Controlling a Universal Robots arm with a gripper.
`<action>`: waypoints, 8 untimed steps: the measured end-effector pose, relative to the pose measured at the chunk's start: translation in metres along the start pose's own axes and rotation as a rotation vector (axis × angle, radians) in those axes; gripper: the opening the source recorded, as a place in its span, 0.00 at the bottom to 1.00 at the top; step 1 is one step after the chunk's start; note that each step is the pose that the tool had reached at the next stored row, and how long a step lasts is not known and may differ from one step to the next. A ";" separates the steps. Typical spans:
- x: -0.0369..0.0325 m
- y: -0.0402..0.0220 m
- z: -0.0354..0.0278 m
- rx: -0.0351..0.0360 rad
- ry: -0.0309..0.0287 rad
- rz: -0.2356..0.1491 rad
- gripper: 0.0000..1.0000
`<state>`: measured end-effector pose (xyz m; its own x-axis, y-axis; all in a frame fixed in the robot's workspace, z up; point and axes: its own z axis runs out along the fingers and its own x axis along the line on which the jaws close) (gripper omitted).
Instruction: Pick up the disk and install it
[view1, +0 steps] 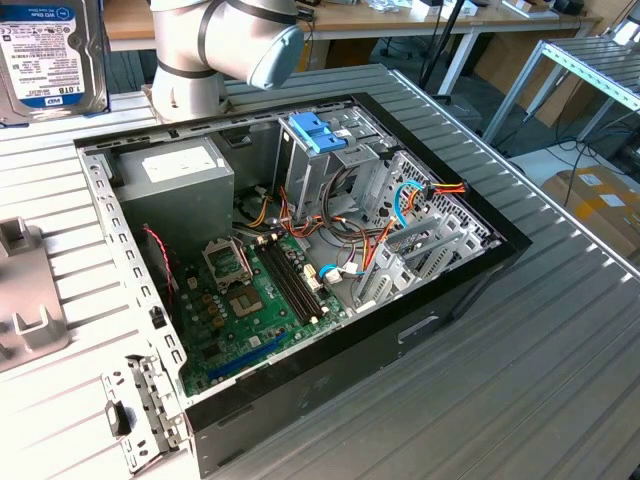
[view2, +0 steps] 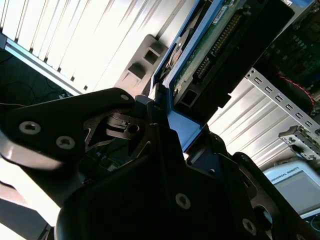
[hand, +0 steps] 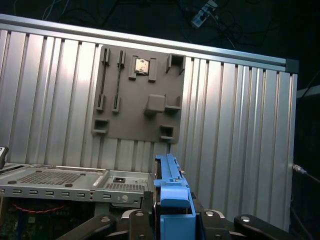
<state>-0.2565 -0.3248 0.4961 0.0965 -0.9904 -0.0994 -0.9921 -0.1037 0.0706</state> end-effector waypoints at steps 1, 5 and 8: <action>0.0001 -0.0007 0.0000 0.0001 0.0002 0.000 0.37; 0.0002 -0.0022 0.0000 0.0000 0.0001 0.000 0.37; 0.0004 -0.0035 0.0000 0.0001 0.0002 0.000 0.37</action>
<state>-0.2530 -0.3249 0.4958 0.0965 -0.9904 -0.0992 -0.9921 -0.1037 0.0706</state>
